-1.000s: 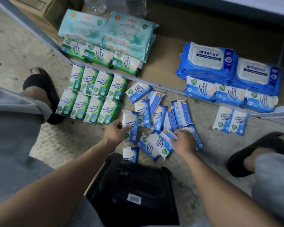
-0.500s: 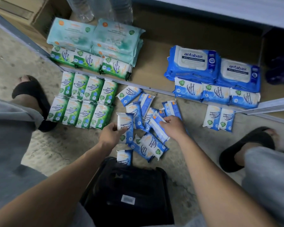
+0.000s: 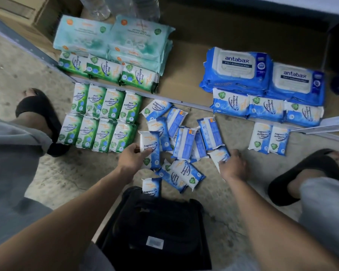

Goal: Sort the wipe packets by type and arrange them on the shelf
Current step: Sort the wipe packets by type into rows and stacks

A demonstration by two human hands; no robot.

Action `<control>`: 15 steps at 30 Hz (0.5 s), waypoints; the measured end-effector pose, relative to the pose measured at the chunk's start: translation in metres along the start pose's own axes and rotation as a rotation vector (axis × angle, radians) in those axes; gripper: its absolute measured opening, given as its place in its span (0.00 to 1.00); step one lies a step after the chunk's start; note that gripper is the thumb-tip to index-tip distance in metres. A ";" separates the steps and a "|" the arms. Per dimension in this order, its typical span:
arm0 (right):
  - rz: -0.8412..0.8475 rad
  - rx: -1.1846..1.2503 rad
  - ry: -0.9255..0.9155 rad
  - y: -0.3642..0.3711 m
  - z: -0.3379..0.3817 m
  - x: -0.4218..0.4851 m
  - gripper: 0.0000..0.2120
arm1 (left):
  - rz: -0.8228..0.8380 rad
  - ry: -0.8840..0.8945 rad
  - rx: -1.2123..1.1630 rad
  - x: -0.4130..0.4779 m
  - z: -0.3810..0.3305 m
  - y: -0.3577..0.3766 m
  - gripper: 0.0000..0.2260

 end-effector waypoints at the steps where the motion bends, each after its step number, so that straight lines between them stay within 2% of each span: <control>1: 0.012 -0.006 0.011 0.005 -0.005 0.001 0.20 | 0.001 -0.003 0.008 0.000 0.000 -0.001 0.18; 7: 0.045 0.009 0.058 0.019 -0.004 -0.002 0.23 | 0.026 -0.005 0.010 0.001 -0.002 0.000 0.13; 12: 0.173 0.270 0.069 0.014 0.001 -0.008 0.12 | 0.018 0.003 -0.023 0.003 -0.007 0.003 0.09; 15: 0.223 0.411 0.075 0.002 0.007 -0.010 0.10 | 0.023 -0.013 -0.033 0.001 -0.009 0.005 0.12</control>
Point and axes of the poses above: each hand's wrist, its own x-axis towards the middle knuckle, its own y-axis out of the palm, z = x × y, the point moved 5 cm from there along x, towards the middle knuckle
